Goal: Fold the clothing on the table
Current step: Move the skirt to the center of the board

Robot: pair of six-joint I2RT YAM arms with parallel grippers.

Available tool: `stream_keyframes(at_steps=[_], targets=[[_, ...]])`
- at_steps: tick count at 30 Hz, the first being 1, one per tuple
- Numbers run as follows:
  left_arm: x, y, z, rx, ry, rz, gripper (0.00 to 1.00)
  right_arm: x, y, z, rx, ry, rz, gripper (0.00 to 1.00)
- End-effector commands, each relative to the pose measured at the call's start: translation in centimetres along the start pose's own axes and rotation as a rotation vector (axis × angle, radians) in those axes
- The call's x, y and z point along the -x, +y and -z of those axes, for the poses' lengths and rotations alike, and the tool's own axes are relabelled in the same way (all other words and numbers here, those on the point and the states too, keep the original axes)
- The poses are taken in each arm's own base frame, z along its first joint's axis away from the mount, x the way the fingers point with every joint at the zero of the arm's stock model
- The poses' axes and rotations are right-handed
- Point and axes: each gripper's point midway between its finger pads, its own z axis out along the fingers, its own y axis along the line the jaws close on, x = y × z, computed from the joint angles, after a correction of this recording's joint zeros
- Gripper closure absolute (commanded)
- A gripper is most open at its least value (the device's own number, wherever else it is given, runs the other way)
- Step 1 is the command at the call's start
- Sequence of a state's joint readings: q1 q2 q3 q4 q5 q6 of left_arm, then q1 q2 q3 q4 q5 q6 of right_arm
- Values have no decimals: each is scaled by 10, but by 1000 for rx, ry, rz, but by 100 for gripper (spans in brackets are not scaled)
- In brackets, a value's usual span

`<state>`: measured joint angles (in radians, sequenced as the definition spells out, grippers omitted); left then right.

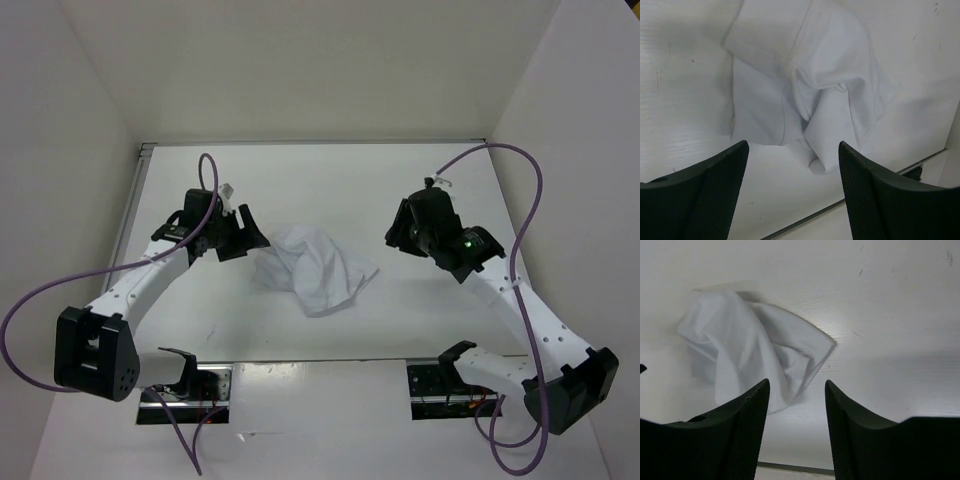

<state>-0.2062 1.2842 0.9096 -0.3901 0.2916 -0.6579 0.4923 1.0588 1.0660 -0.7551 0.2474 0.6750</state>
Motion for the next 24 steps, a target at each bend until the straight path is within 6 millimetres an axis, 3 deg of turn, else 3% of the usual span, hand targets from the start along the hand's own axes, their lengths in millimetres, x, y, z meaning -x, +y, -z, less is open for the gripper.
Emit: stream_keyframes(at_steps=[1,3,4,6,7,9,10,12,13,14,16,18,22,24], targets=[[8,3,9,12,-50,11,20,10,40,-4,152,19,121,47],[10,4,12,17,-59,46,17,8,57,-9,169,44,192,47],[14,9,13,36,-75,65,16,6,77,-16,182,67,249,47],[15,7,17,37,-89,83,5,2,97,-26,194,87,361,43],[17,5,17,31,-97,89,0,-4,117,-40,198,113,450,43],[13,4,19,8,-103,83,0,-9,133,-57,193,132,531,43],[8,8,17,17,-90,88,0,-11,147,-76,180,138,567,43],[8,11,21,32,-108,87,0,-16,158,-90,176,146,654,43],[7,14,21,47,-108,99,0,-7,170,-93,190,124,665,43],[7,16,24,62,-115,101,0,-17,170,-111,172,153,693,43],[5,15,28,54,-127,97,0,-13,178,-120,177,148,727,43],[4,14,33,45,-140,103,0,-27,181,-134,175,183,767,43],[2,15,37,49,-149,111,0,-41,191,-143,214,219,786,43],[2,16,39,58,-154,112,0,-53,211,-135,284,227,809,43]])
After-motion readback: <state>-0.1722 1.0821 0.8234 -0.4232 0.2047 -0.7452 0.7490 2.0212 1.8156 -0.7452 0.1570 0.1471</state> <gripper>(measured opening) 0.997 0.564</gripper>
